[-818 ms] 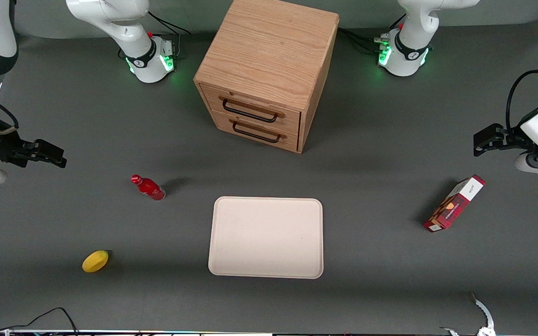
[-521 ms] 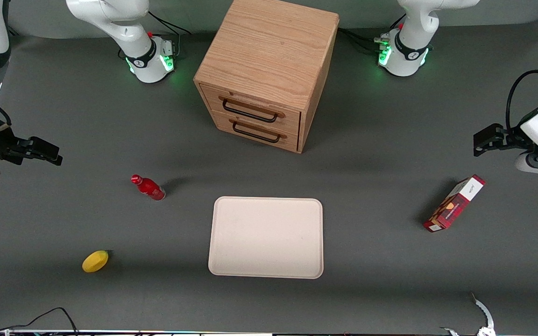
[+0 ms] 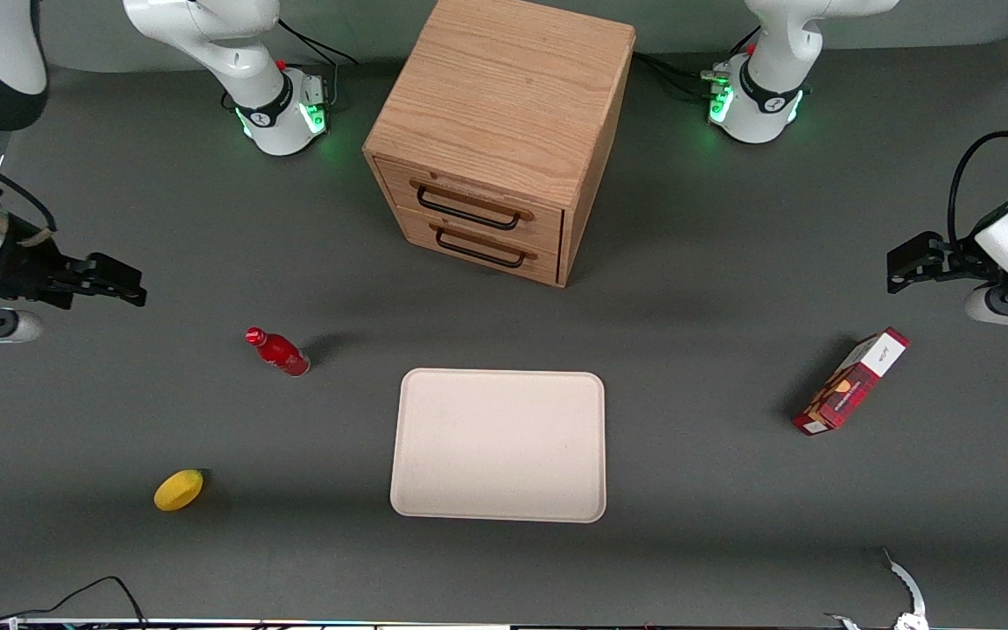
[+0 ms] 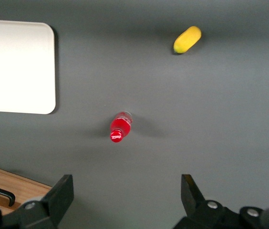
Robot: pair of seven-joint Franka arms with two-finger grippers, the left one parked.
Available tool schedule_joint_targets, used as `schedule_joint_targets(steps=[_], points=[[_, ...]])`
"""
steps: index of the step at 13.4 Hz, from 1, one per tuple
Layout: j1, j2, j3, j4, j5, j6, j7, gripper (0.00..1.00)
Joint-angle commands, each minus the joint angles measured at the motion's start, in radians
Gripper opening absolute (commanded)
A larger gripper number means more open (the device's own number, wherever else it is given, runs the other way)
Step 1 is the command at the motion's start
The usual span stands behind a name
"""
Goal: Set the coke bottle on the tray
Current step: 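Move the open right gripper toward the red Coca-Cola bottle, then lower the right gripper over the bottle and close it around the cap end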
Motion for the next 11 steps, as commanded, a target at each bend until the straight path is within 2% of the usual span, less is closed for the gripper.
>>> schedule_joint_targets(steps=[1,7,11], points=[[0.001,0.032,0.0,0.016,0.003,-0.006,0.015,1.0],[-0.005,-0.066,0.002,-0.278,0.006,0.225,0.0,1.0],[-0.007,-0.086,0.029,-0.479,0.011,0.437,0.009,0.99]])
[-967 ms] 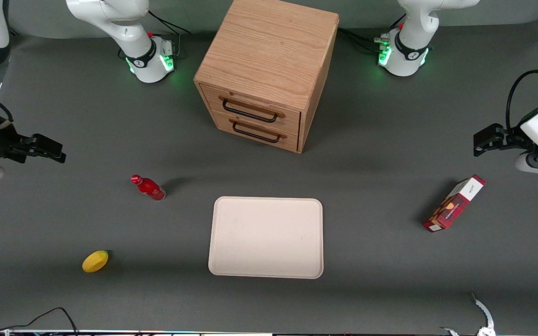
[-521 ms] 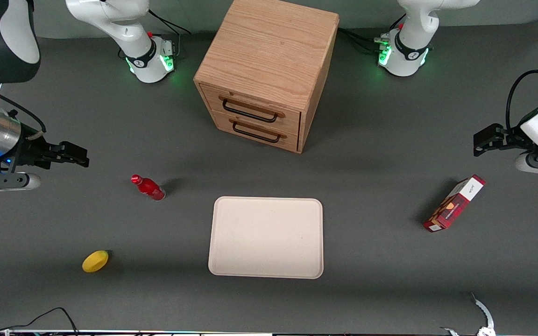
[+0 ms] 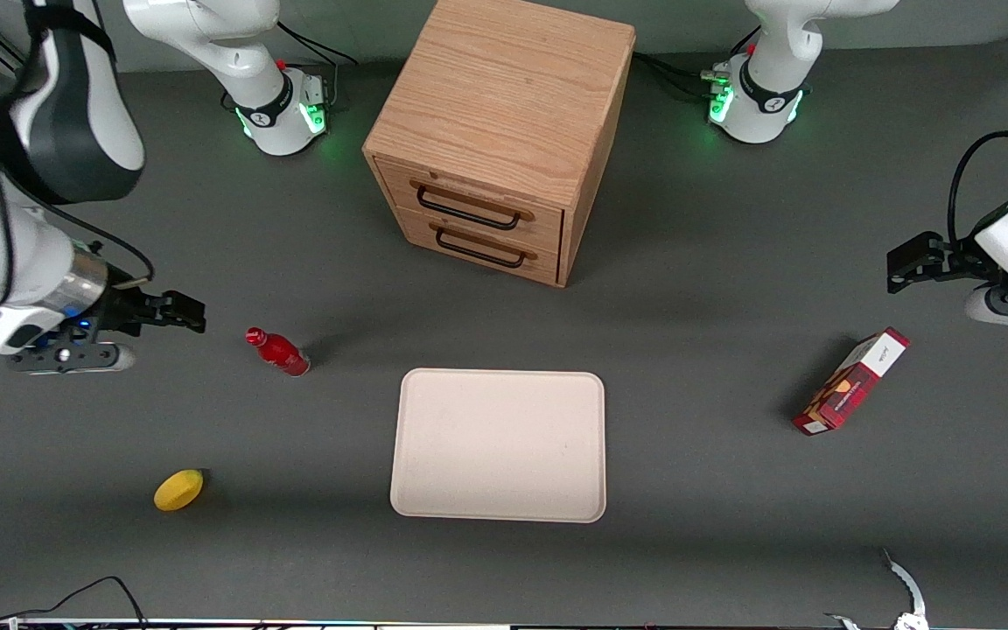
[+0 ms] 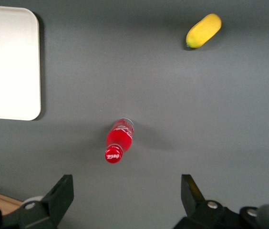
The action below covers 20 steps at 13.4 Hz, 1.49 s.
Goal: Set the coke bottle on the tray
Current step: 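Lower the right gripper over the bottle and close it around the cap end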
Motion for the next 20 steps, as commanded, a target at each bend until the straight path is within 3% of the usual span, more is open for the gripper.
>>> schedule_joint_targets(steps=[1,8,12,16,20], points=[[-0.004,-0.052,0.019,-0.169,0.011,0.158,0.01,0.99],[0.004,-0.042,0.03,-0.414,0.011,0.47,0.01,0.98],[0.005,-0.041,0.035,-0.465,0.009,0.535,0.012,0.95],[0.007,-0.033,0.048,-0.464,0.001,0.535,0.013,0.82],[0.007,-0.029,0.05,-0.462,0.001,0.535,0.013,0.5]])
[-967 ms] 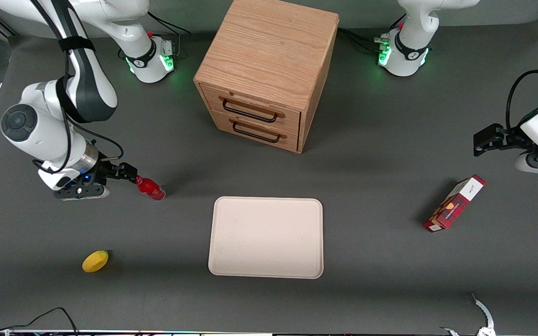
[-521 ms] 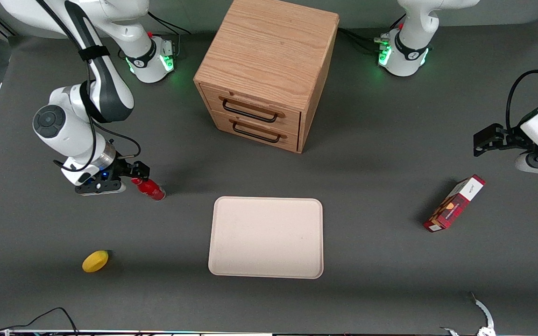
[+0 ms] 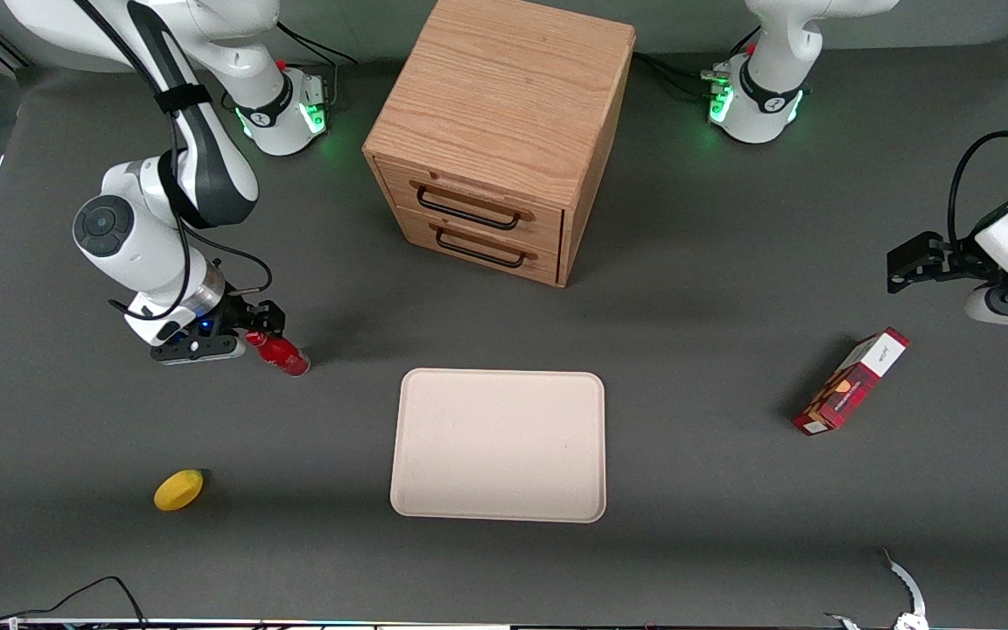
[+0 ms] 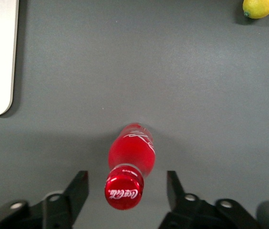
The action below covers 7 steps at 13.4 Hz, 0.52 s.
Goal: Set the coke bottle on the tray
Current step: 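Lower the right gripper over the bottle and close it around the cap end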
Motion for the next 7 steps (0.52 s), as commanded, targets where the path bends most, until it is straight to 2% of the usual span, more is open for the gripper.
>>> schedule_joint_targets(steps=[1,3,4,7], points=[[0.002,-0.022,0.003,-0.025,0.001,0.017,0.013,0.39],[0.002,-0.021,0.003,-0.023,0.0,0.017,0.013,0.16],[0.002,-0.021,0.003,-0.023,0.0,0.017,0.013,0.01],[0.002,-0.021,0.003,-0.023,-0.002,0.015,0.012,0.0]])
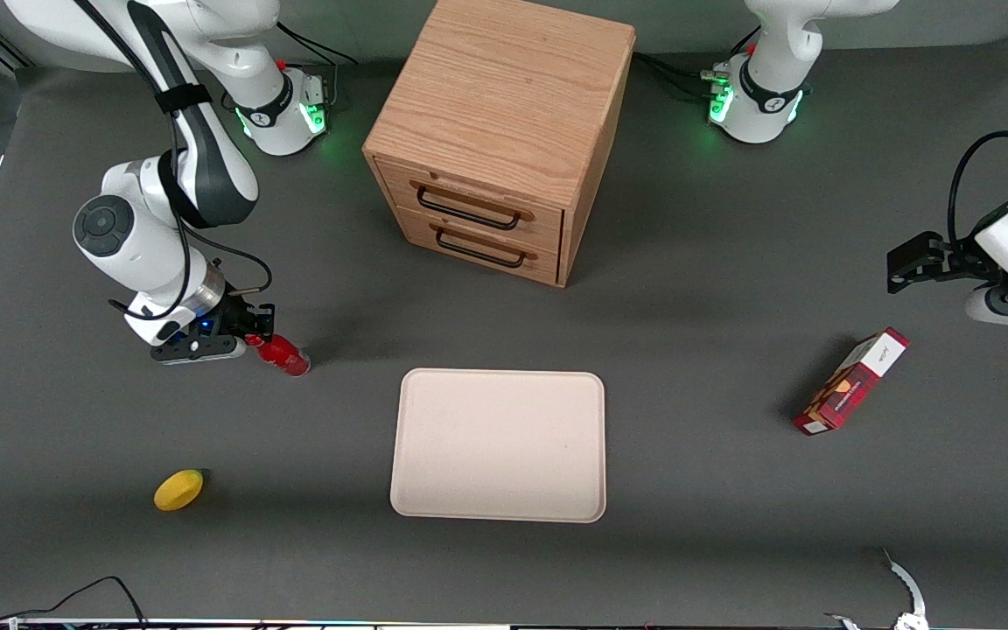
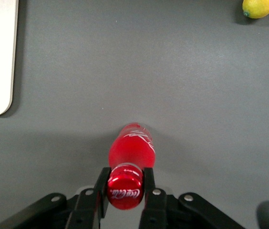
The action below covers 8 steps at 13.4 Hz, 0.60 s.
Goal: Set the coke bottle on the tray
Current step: 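Lower the right gripper over the bottle and close it around the cap end, then lift the bottle and carry it with the right gripper to the white tray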
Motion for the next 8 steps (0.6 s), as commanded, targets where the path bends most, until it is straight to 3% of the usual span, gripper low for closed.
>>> schedule_joint_targets(steps=[1,4,8], points=[[0.002,-0.02,0.003,-0.021,-0.001,0.015,0.013,0.0],[0.001,-0.019,0.003,0.043,-0.003,-0.029,0.002,0.0],[0.001,0.025,0.003,0.334,-0.003,-0.343,0.01,0.0]])
